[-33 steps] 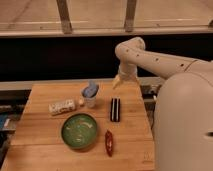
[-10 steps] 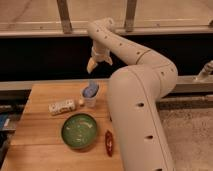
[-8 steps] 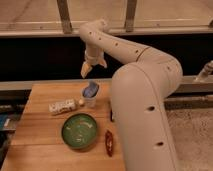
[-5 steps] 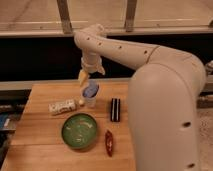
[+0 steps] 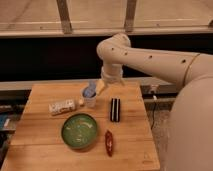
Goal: Move the arm in a circular motion
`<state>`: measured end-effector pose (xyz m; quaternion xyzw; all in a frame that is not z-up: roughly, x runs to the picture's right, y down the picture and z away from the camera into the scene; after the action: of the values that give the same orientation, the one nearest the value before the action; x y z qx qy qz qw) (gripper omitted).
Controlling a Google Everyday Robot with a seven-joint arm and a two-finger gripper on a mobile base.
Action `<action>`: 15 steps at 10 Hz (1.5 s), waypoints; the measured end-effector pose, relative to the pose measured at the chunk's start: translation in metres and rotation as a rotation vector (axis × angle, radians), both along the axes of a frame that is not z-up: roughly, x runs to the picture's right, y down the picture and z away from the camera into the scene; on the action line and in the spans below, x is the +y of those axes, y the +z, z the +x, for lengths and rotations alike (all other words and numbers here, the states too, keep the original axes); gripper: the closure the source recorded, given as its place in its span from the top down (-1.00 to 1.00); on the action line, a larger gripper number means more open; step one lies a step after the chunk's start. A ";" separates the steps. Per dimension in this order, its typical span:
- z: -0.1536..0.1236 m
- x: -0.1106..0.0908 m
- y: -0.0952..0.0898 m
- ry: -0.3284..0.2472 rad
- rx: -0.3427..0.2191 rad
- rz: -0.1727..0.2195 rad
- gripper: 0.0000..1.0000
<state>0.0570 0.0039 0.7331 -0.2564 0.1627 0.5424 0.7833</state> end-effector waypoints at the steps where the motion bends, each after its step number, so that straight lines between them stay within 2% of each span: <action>1: 0.023 -0.001 0.003 0.031 0.041 -0.007 0.60; 2: 0.058 -0.009 0.012 0.067 0.105 -0.016 0.60; 3: 0.068 -0.013 0.016 0.079 0.125 -0.019 0.60; 4: 0.098 -0.029 0.032 0.102 0.187 -0.024 0.60; 6: 0.128 -0.055 0.060 0.112 0.263 -0.035 0.60; 7: 0.130 -0.063 0.068 0.111 0.273 -0.038 0.60; 9: 0.113 -0.078 0.085 0.096 0.276 -0.044 0.60; 11: 0.079 -0.089 0.096 0.067 0.251 -0.043 0.60; 13: 0.024 -0.095 0.102 -0.001 0.183 -0.044 0.60; 15: -0.018 -0.084 0.093 -0.065 0.104 -0.044 0.60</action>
<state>0.0387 -0.0800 0.8257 -0.2395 0.2233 0.5256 0.7851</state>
